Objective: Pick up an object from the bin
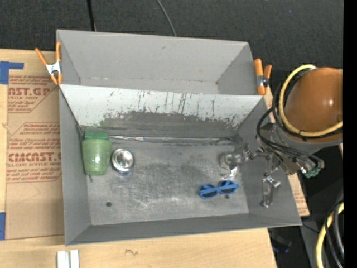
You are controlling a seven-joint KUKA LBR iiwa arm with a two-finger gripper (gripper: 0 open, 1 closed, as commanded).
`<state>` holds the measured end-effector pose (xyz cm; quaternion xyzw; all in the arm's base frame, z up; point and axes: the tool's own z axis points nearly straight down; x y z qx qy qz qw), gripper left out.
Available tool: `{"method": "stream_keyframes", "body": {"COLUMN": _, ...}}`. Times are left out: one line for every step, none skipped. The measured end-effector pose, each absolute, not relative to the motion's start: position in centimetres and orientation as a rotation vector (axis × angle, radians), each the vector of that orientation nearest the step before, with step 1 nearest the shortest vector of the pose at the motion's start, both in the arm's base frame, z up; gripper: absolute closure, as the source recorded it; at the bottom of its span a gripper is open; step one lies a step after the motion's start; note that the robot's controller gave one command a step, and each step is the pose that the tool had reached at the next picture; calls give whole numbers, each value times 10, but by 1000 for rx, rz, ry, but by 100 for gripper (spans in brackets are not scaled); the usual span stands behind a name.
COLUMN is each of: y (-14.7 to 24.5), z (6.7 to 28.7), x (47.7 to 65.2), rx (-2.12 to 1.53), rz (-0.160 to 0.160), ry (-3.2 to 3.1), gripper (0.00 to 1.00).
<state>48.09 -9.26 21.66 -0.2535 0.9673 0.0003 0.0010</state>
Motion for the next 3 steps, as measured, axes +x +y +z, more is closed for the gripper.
{"method": "stream_keyframes", "body": {"y": -113, "z": 69, "x": 502, "rx": -1182, "rz": 3, "ry": 2903, "gripper": 0}}
{"method": "stream_keyframes", "body": {"y": -112, "z": 71, "x": 502, "rx": -1185, "rz": 2, "ry": 2903, "gripper": 100}}
{"method": "stream_keyframes", "body": {"y": -108, "z": 266, "x": 497, "rx": -1175, "rz": -6, "ry": 2905, "gripper": 100}}
